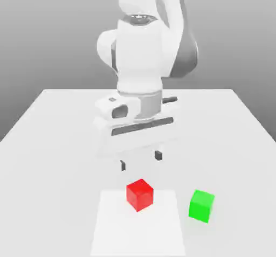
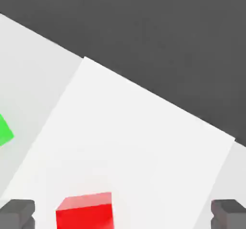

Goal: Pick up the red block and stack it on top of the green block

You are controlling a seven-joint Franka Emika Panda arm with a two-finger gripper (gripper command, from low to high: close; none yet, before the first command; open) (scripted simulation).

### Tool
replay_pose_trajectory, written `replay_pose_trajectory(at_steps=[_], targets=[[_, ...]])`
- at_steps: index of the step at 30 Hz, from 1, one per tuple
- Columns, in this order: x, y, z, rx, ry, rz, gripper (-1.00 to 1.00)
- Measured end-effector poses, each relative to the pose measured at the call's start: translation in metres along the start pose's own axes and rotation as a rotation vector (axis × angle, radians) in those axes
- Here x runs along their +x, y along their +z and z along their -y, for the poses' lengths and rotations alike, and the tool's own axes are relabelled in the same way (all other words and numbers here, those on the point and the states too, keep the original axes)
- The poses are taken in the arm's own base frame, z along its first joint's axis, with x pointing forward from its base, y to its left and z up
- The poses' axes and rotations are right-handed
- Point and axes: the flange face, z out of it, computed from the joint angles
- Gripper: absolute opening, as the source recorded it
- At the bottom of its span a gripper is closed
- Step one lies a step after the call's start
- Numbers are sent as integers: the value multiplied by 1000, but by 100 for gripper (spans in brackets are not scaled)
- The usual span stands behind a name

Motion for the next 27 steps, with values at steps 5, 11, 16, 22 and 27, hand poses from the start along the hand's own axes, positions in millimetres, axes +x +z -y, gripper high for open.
replay_pose_trajectory(at_steps=[5,11,16,22,27], targets=[[-9,53,-2,-8,-21,24,0],[-11,68,-3,-9,-20,26,-100],[-9,55,-2,-9,-21,26,-100],[-9,7,6,-8,-54,26,-100],[-6,-14,83,-5,-363,27,-100]])
